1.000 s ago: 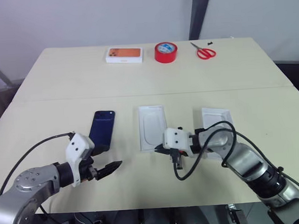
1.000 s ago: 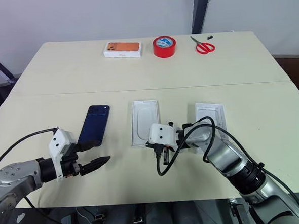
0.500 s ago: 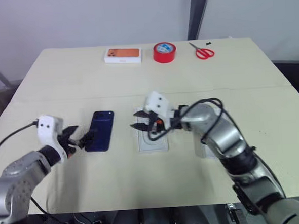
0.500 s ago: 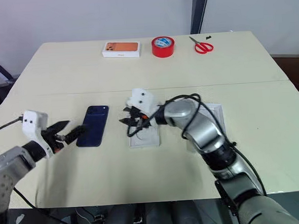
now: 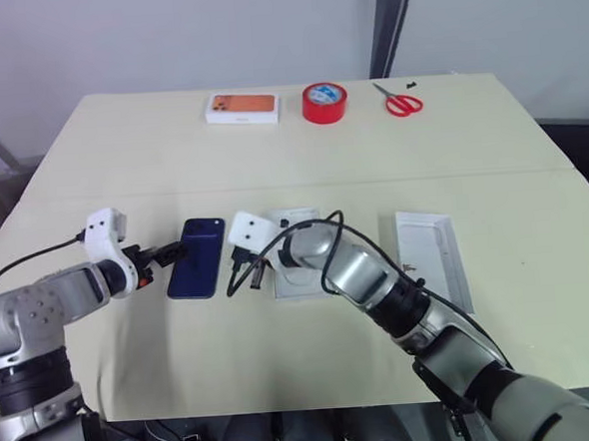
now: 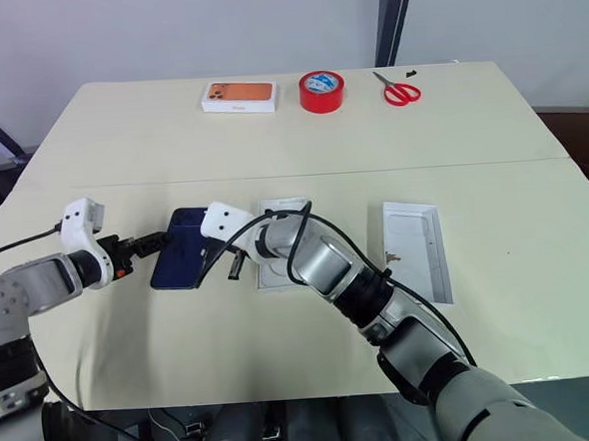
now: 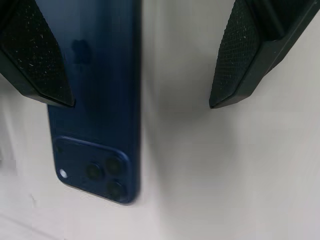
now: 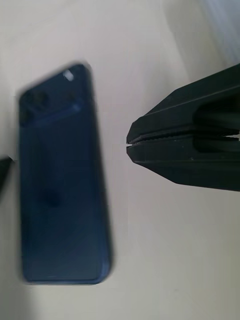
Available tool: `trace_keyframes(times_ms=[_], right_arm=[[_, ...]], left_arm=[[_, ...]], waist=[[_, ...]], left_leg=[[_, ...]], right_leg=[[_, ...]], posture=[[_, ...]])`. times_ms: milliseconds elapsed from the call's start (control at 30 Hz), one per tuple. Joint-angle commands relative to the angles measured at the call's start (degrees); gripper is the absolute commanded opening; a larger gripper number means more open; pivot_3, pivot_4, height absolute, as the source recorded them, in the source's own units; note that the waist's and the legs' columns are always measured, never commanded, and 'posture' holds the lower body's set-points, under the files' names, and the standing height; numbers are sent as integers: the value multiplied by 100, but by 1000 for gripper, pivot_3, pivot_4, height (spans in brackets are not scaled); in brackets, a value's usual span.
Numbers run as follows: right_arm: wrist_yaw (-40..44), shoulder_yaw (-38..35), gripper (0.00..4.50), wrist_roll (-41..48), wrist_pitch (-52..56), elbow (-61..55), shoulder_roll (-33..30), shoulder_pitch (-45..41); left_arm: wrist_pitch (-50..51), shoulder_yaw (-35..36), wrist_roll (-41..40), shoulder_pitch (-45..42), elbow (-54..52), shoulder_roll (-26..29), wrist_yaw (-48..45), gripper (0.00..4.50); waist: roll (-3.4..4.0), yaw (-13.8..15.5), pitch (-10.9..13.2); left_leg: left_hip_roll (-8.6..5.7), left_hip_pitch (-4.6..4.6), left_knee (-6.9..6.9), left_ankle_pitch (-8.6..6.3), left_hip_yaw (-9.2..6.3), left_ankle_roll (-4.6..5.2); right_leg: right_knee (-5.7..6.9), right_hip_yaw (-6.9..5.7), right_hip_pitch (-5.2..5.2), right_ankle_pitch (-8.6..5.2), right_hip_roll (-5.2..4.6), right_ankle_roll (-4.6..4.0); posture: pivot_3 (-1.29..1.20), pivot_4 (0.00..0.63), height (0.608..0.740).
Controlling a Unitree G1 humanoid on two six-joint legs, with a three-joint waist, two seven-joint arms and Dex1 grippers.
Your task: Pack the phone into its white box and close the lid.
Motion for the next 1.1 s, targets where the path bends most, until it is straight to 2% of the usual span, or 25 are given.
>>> trace_keyframes(times_ms=[33,300,433,700,933,1100], right_arm=[[83,134,55,-201,-137,78,132,-203],[259,68,55,-269,-139,-6,133,-143],[343,18,55,-286,-100,-93,74,-118],[391,-5,55,-372,-86,-167,12,-38],[405,-17,55,-422,-61,-211,29,23],[390,-9,55,-440,-54,-225,52,51]], left_arm=[[480,-187,-12,-88,157,-89,-88,4500],[1236,-146,-281,-124,-469,-918,-173,4500],[1298,10,-285,-47,-509,-1218,-95,4500],[1298,748,-864,-213,-295,-1842,320,4500],[1298,1215,-1595,-413,42,-1946,913,4500],[1298,1149,-2023,-332,66,-1832,1297,4500]], waist=[[0,2,0],[4,46,-8],[4,45,-9],[4,56,-11],[2,42,-11],[1,12,-11]], left_leg=[[0,0,0,1,0,-2],[-6,5,0,1,-1,-4],[-9,5,0,1,-2,-4],[-12,7,1,1,-4,-4],[-16,8,1,1,-6,-3],[-15,7,0,1,-6,-4]], right_leg=[[2,0,0,0,0,0],[10,0,4,0,-7,0],[10,0,4,0,-9,0],[9,-2,9,0,-12,0],[9,-4,10,0,-14,0],[9,-4,6,0,-14,0]], posture=[[0,150,725],[0,150,725],[0,150,725],[0,150,725],[0,150,725],[0,150,725]])
